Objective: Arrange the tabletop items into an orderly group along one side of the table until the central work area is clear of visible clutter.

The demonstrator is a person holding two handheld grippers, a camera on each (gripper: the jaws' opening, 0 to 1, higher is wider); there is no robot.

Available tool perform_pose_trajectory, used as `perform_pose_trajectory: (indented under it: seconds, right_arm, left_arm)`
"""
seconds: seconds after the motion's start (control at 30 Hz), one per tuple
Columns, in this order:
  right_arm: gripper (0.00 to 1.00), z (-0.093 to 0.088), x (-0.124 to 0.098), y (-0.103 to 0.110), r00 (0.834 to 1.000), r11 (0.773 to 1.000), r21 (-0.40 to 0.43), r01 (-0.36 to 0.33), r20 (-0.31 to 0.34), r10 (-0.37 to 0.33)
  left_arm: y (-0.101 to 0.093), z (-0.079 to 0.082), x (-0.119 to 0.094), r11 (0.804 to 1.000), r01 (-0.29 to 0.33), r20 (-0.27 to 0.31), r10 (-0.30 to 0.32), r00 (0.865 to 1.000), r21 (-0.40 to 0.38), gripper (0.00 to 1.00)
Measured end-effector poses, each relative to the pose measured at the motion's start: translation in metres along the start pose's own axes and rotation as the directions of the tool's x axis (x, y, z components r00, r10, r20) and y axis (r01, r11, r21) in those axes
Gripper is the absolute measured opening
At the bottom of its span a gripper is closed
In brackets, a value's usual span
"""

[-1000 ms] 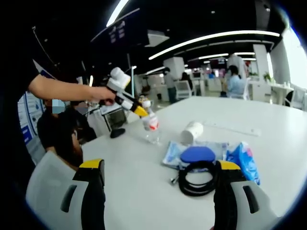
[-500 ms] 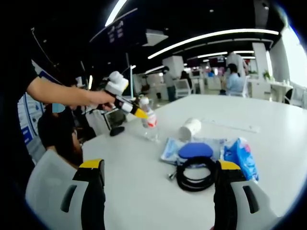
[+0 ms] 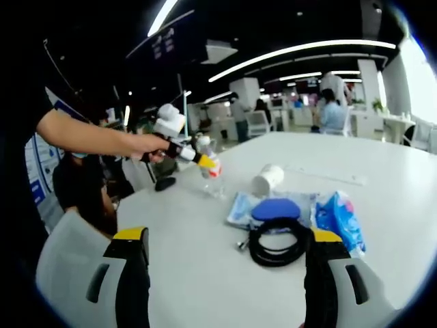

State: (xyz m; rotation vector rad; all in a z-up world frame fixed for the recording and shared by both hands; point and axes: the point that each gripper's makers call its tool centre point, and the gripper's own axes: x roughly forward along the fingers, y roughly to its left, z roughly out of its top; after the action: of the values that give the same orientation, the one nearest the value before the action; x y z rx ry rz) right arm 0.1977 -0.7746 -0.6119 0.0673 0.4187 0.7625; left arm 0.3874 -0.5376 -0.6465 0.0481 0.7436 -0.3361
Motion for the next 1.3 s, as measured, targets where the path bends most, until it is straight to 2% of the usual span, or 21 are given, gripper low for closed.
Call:
perform_pose_trajectory:
  seconds: [0.1,0.2,0.37,0.53,0.7,0.83,0.87,0.97,1.03,1.3]
  right_arm:
    - [0.93,-0.001,-0.002,-0.002,1.0,1.0,0.002,0.005,-0.003,-0.005]
    - [0.93,-0.002,-0.004,-0.003,1.0,1.0,0.005,0.011,-0.003,-0.011]
    - [0.93,-0.003,-0.006,-0.006,1.0,1.0,0.006,0.021,-0.005,-0.021]
    - [0.92,-0.004,-0.007,-0.007,1.0,1.0,0.008,0.028,-0.007,-0.028]
    - [0.92,-0.006,-0.007,-0.007,0.999,0.999,0.011,0.031,-0.011,-0.031]
    - [0.92,-0.008,-0.006,-0.007,0.999,0.999,0.012,0.033,-0.016,-0.033]
    - [0.92,-0.008,-0.005,-0.007,0.999,0.999,0.012,0.034,-0.016,-0.033]
    - [0.92,-0.008,-0.004,-0.006,0.999,0.999,0.012,0.034,-0.018,-0.034]
    - [0.92,-0.008,-0.003,-0.006,0.999,0.999,0.013,0.036,-0.018,-0.036]
    - [0.92,-0.009,-0.001,-0.006,0.999,0.999,0.014,0.048,-0.022,-0.048]
  left_arm:
    - [-0.001,0.001,0.003,0.999,-0.004,0.009,0.004,1.0,-0.033,0.47]
    - [-0.001,-0.001,0.005,1.0,-0.011,0.005,0.011,1.0,-0.027,0.43]
    - [0.0,0.002,0.007,1.0,-0.003,0.007,0.003,1.0,-0.015,0.42]
    - [0.001,0.002,0.008,0.999,0.032,0.0,-0.032,0.999,0.014,0.42]
    - [0.0,0.002,0.008,0.992,0.106,-0.009,-0.106,0.994,0.075,0.42]
    - [-0.001,0.003,0.009,0.977,0.168,-0.023,-0.166,0.986,0.135,0.42]
    - [-0.002,0.003,0.009,0.966,0.195,-0.031,-0.193,0.981,0.168,0.41]
    - [-0.003,0.002,0.009,0.954,0.228,-0.046,-0.223,0.974,0.193,0.41]
    - [-0.006,0.002,0.009,0.937,0.267,-0.06,-0.26,0.964,0.225,0.41]
    - [-0.007,0.003,0.011,0.9,0.334,-0.093,-0.321,0.943,0.28,0.41]
